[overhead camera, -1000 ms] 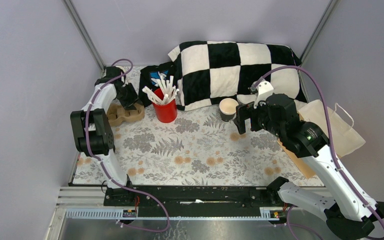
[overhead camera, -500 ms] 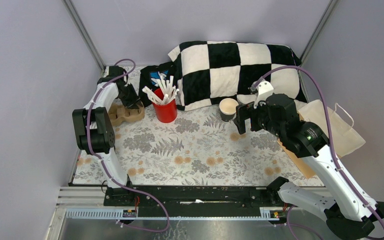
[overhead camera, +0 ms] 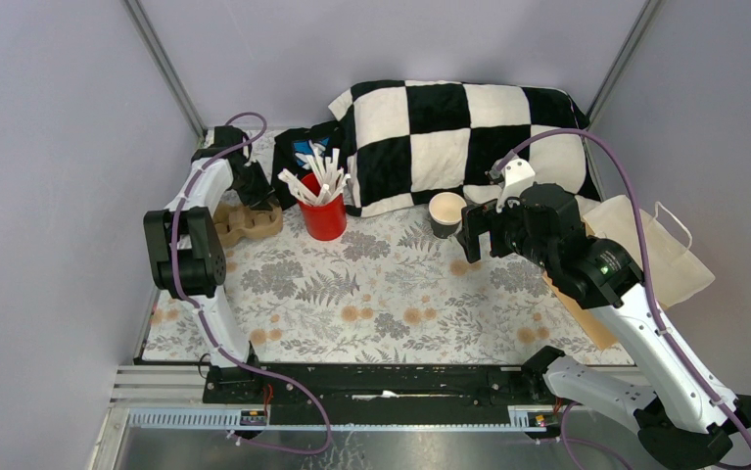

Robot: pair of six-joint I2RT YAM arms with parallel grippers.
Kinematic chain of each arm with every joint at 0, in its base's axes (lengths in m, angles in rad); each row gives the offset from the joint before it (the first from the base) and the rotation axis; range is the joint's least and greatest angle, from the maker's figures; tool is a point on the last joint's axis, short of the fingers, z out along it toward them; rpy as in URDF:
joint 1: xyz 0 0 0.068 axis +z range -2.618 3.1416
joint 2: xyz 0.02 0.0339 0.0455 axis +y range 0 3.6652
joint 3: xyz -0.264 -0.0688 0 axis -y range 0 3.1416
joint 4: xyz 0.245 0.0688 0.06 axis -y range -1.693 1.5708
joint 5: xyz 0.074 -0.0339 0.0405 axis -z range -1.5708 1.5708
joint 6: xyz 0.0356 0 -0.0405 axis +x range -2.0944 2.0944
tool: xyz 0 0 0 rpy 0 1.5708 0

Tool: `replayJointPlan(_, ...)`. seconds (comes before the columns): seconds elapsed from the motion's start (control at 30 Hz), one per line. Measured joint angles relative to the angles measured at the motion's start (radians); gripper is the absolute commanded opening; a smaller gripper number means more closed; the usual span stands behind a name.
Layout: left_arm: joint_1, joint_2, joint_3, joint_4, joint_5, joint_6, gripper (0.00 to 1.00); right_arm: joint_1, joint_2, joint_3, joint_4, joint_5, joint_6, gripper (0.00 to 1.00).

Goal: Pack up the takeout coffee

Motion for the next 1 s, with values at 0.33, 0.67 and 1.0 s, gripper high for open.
replayJointPlan(0.33, -0.007, 0.014, 0.017, -0.010, -0.007, 0.007, 0.29, 0.000, 0.000, 0.000, 0.000, 0.000, 0.000, 1.00)
replayJointPlan(0.67, -0.012, 0.022, 0.027, -0.023, -0.023, 0.020, 0.30, 0.000, 0.000, 0.000, 0.000, 0.000, 0.000, 1.00)
replayJointPlan(1.0, -0.019, 0.026, 0.040, -0.039, -0.042, 0.033, 0.17, 0.000, 0.000, 0.000, 0.000, 0.000, 0.000, 1.00)
